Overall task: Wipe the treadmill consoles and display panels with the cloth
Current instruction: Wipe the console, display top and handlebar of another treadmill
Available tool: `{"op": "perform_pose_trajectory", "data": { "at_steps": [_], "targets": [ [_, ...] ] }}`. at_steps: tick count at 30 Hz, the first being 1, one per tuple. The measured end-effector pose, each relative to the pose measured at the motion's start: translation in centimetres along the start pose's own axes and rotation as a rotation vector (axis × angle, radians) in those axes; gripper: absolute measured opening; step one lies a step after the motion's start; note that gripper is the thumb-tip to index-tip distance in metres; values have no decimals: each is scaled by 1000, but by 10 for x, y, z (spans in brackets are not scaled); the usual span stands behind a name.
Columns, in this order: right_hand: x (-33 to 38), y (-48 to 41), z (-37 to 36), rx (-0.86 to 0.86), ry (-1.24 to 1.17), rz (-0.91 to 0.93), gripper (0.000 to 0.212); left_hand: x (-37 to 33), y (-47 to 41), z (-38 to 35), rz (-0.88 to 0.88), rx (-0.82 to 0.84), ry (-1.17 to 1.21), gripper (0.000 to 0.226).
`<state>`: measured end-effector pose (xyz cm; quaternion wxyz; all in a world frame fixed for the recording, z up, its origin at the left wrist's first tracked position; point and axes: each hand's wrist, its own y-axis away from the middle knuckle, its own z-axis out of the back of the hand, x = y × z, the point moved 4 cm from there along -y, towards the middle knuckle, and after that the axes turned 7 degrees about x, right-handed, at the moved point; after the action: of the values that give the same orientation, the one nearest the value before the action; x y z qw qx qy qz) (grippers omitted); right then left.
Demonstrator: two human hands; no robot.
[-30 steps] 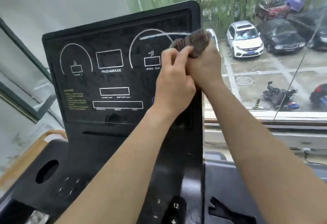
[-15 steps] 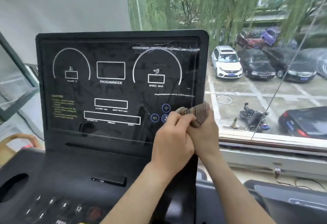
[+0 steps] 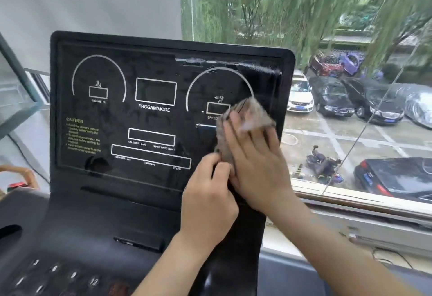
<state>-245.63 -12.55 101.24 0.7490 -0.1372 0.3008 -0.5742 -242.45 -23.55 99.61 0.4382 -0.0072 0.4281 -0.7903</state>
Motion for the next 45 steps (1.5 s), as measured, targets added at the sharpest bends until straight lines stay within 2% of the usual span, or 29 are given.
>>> {"op": "perform_pose_trajectory", "data": {
  "at_steps": [2, 3, 6, 7, 9, 11, 14, 16, 19, 22, 25, 32, 39, 45],
  "targets": [
    [24, 39, -13, 70, 23, 150, 64, 7, 29, -6, 24, 83, -20, 15],
    [26, 47, -17, 97, 35, 214, 65, 8, 35, -6, 27, 123, -38, 17],
    [3, 21, -5, 137, 90, 379, 66, 6, 12, 2, 30, 132, -72, 45],
    [-9, -3, 4, 126, 113, 369, 67, 3, -6, 7, 22, 104, -102, 54],
    [-34, -63, 27, 64, 127, 210, 70, 1, -53, 18, 3, 38, -167, 61],
    [-45, -111, 45, 41, 97, 30, 70, 6, -100, 34, 22, -32, -212, 58],
    [-29, -133, 43, 37, 71, -95, 65, 24, -135, 52, -16, -79, -211, 50],
    [-5, -120, 32, 34, 43, -79, 63, 41, -118, 52, -6, -74, -121, 46],
    [36, -77, 7, 85, 12, 62, 62, 62, -57, 46, 83, -91, -23, 31],
    [72, -30, -17, 167, -52, 179, 60, 71, 2, 35, 151, -46, -32, 25],
    [83, 7, -30, 151, -53, 214, 58, 69, 36, 25, 165, -9, -42, 24],
    [77, 55, -32, 194, -160, 230, 56, 53, 65, 13, 152, 87, 15, 13],
    [54, 130, -25, 29, -262, 224, 40, 13, 109, -14, -40, 301, 73, 11],
    [79, 102, -15, 113, -415, 115, 30, 44, 104, 9, 50, 283, 87, 18]
  ]
}}
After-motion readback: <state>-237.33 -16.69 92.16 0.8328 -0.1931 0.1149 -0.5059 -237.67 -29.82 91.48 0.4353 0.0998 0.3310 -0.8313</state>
